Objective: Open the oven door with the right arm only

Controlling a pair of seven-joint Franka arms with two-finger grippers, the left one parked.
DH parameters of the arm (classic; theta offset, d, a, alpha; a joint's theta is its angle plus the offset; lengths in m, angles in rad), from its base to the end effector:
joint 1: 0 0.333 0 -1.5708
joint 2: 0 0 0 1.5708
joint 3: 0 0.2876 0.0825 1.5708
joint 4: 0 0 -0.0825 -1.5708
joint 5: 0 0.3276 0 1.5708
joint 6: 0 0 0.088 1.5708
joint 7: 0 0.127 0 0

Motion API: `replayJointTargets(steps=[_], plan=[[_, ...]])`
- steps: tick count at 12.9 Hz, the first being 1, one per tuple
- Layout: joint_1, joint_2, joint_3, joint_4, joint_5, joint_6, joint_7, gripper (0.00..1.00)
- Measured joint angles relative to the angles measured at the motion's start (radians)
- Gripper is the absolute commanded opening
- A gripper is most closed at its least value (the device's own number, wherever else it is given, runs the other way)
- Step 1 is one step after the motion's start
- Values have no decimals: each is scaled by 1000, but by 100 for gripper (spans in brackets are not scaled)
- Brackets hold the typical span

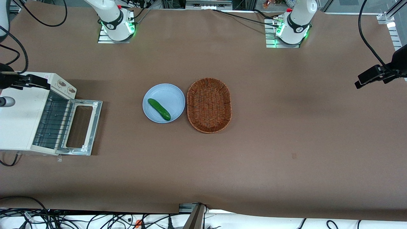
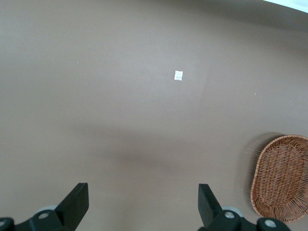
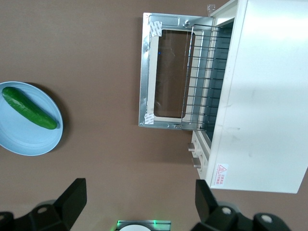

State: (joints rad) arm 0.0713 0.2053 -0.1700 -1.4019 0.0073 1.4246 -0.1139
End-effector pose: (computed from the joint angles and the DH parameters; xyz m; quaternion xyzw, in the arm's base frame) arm 0.5310 -0.0429 0.5288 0.9958 0.0080 -0.0907 0.0041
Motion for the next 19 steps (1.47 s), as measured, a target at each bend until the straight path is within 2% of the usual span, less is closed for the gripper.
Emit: replayJointTargets(steps=[2,5,14,19], plan=[[-57,-20,57,-1,0,-2,0,100],[-88,-58,77,-19,0,-4,0,100],[-94,-105,79,-36,-14,2,0,100],[-94,-105,89,-36,-44,19,0,100]])
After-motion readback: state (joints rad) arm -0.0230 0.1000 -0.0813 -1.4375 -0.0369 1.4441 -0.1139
